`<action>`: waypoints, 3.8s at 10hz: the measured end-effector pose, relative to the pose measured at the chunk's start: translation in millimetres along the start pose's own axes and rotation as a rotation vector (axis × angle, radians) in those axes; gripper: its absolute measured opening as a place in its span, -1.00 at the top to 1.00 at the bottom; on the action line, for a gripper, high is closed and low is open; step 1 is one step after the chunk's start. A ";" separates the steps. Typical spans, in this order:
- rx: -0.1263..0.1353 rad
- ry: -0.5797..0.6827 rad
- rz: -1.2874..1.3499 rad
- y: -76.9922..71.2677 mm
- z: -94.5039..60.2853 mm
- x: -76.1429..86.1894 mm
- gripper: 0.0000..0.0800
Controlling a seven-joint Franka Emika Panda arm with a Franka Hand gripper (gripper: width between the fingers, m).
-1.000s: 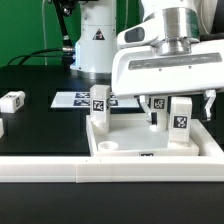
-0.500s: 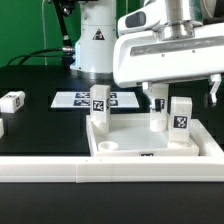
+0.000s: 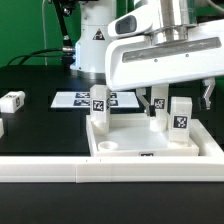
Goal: Assemble square table
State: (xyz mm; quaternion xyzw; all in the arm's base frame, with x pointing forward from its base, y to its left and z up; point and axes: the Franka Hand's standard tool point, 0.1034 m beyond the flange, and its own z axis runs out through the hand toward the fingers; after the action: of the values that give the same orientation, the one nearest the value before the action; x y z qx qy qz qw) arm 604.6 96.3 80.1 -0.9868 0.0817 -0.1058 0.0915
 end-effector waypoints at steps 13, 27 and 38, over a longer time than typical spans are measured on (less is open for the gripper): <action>-0.060 -0.167 0.040 4.3 0.6 -2.7 -0.62; -0.148 -0.216 0.082 -6.8 4.2 -7.7 -0.62; -0.157 -0.207 0.180 -7.0 4.6 -7.8 0.28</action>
Offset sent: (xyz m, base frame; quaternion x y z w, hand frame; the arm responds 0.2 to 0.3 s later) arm 0.0000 0.0000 0.0000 0.0000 0.0000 0.0000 1.0000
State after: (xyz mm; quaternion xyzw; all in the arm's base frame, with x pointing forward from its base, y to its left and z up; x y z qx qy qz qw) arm 599.0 105.3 75.6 -0.9852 0.1681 0.0120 0.0314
